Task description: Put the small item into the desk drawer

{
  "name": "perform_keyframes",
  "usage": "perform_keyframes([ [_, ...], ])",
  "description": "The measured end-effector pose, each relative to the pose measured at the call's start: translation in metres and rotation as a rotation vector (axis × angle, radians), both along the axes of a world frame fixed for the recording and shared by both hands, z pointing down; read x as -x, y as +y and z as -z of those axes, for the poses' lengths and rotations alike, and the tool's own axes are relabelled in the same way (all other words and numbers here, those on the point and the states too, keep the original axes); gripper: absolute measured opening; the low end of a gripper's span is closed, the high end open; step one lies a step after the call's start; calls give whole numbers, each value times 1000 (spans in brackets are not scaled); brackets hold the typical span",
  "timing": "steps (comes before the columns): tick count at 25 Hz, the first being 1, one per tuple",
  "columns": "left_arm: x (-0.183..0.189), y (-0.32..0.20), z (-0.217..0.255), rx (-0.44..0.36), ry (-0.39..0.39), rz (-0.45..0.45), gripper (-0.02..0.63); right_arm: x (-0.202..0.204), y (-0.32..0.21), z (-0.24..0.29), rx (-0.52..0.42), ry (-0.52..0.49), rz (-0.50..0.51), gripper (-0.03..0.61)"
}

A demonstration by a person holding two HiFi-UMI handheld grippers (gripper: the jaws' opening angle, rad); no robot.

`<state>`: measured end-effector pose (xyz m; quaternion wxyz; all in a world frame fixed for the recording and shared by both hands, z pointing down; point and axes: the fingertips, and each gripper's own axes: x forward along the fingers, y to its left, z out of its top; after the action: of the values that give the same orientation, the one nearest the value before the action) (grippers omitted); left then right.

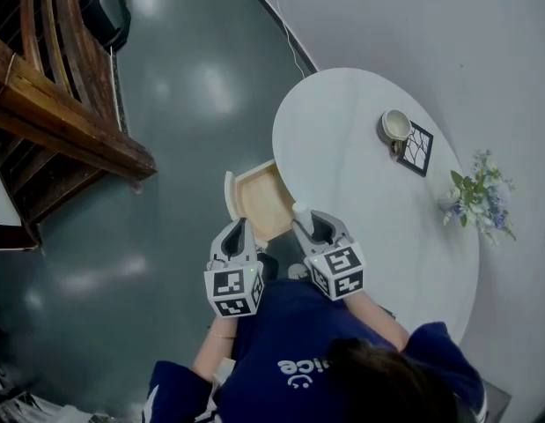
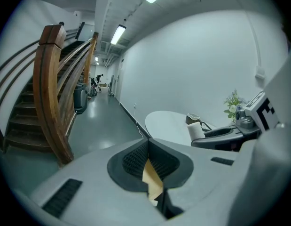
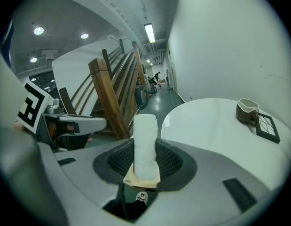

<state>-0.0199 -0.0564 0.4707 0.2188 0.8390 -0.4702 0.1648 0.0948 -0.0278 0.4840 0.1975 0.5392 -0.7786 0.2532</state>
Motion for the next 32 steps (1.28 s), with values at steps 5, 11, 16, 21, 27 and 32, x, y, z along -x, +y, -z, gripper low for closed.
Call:
perform_keyframes([
  [5,9,-22,-4,11,7,-25,5,10,-16,-5,16,27,-18,141],
  [11,20,-41,-9,22,15,-73,5,30,-30,-12,30,90,-15,143],
  [16,32,-54,-14,23,18,-86,5,37,-41,-17,43,78,-53,143],
  [21,40,-62,-13,18,23,-77,5,36,-44,-23,73,101,-54,143],
  [27,38,-64,-14,31,30,-67,5,39,-52,-26,92,103,-28,143],
  [32,32,-66,-13,39,26,-50,5,38,-58,-30,115,100,-2,143],
])
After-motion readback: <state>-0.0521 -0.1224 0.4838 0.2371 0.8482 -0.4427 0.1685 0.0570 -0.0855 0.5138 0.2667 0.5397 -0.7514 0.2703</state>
